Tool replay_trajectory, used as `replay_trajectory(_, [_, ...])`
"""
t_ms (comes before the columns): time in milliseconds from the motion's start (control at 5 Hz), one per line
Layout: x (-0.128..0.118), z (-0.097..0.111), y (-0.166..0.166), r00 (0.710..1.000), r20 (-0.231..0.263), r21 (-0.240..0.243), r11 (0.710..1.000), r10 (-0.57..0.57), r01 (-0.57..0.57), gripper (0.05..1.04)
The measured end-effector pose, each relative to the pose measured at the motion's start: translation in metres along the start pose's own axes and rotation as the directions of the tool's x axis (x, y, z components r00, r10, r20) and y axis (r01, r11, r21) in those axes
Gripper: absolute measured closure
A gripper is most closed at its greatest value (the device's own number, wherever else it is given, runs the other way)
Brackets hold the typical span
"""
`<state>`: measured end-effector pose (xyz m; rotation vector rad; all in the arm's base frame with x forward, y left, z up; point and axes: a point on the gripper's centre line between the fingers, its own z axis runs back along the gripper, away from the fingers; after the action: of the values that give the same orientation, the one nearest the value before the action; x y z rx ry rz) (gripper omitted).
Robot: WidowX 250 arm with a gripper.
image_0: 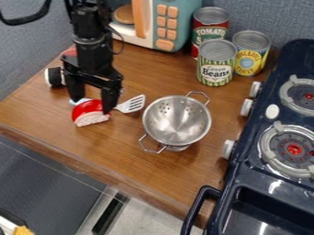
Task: Flip out the red object to its place
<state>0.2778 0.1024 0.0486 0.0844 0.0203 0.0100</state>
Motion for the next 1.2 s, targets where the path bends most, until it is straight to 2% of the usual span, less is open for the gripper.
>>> replay_trajectory(200, [-0.0118, -0.0153, 0.0102, 0.995, -0.103, -0.013, 1.000, 0.018, -0.020, 0.083])
replay_trajectory(600, [-0.0137, -0.0161, 0.0156, 0.993, -0.109, -0.012, 0.999, 0.041, -0.043, 0.083])
replay_trajectory(1000, [-0.0108, -0.0164, 0.0160, 0.995, -0.091, -0.010, 0.999, 0.034, -0.035, 0.083])
replay_trajectory(1200, [-0.0105, -0.0232, 0.0140, 0.994, -0.103, -0.019, 1.000, 0.022, -0.024, 0.083])
